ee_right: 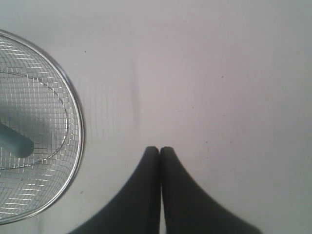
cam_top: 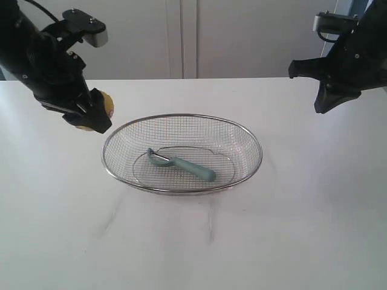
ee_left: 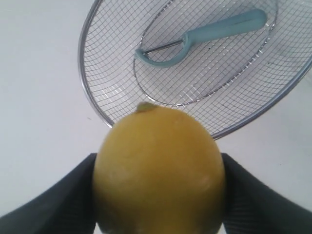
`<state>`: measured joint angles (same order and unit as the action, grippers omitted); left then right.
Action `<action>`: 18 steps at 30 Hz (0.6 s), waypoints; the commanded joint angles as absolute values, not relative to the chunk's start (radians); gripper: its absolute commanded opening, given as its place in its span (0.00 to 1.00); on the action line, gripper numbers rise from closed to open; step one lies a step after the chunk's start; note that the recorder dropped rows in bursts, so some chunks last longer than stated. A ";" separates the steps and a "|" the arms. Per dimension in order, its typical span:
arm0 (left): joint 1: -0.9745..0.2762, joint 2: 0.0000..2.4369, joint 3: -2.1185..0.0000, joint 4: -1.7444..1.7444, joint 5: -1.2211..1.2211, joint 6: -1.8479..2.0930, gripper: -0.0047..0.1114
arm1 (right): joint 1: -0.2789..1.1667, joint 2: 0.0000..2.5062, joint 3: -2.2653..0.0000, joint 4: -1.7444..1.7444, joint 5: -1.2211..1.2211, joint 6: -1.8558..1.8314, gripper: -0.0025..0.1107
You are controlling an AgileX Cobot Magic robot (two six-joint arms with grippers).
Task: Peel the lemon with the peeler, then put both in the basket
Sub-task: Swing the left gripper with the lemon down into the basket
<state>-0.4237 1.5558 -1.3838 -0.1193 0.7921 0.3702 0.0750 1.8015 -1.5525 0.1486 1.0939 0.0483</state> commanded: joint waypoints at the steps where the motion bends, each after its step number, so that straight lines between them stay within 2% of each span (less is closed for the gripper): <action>1: -0.488 1.567 -1.436 -0.005 0.855 0.281 0.04 | 0.070 1.792 -1.548 0.140 1.090 0.052 0.02; 18: -0.620 1.824 -1.669 0.161 0.988 0.156 0.04 | 0.070 1.792 -1.548 0.140 1.046 0.052 0.02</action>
